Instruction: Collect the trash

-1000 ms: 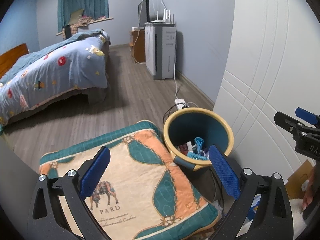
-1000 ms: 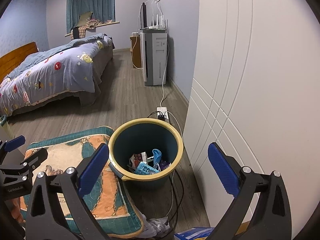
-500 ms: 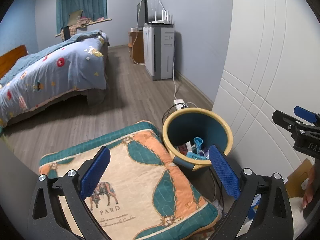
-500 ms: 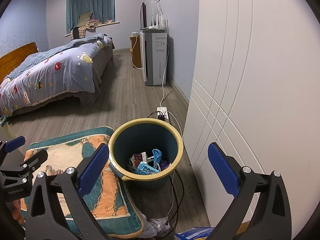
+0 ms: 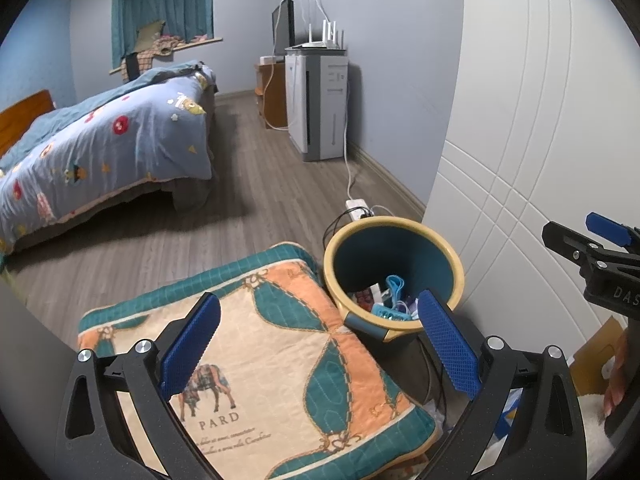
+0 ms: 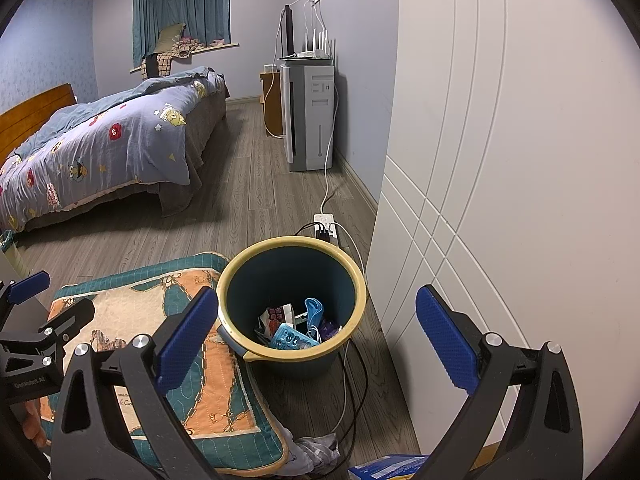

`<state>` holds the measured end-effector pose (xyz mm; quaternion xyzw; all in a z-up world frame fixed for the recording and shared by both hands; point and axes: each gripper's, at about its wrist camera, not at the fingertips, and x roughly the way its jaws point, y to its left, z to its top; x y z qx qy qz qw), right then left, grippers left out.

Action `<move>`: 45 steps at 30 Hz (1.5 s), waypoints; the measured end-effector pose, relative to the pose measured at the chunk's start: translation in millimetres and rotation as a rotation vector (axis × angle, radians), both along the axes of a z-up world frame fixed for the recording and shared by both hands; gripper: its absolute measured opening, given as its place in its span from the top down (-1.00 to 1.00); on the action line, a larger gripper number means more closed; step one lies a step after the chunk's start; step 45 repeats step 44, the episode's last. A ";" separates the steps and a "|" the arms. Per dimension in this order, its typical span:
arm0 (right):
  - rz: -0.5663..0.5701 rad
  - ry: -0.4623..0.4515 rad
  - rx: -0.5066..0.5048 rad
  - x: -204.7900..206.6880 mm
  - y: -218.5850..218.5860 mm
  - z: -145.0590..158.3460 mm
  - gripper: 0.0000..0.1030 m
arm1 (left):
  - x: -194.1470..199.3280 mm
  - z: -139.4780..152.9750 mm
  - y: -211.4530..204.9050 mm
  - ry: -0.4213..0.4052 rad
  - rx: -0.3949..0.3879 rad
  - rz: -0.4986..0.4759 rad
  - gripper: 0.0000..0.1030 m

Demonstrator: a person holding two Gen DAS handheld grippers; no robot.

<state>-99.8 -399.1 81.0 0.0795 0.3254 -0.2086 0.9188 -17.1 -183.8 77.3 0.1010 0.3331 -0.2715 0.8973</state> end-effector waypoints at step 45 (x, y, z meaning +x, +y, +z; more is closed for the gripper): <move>-0.049 0.074 0.048 10.2 -13.4 -17.2 -0.89 | 9.4 0.8 7.9 0.033 -0.008 -0.001 -0.90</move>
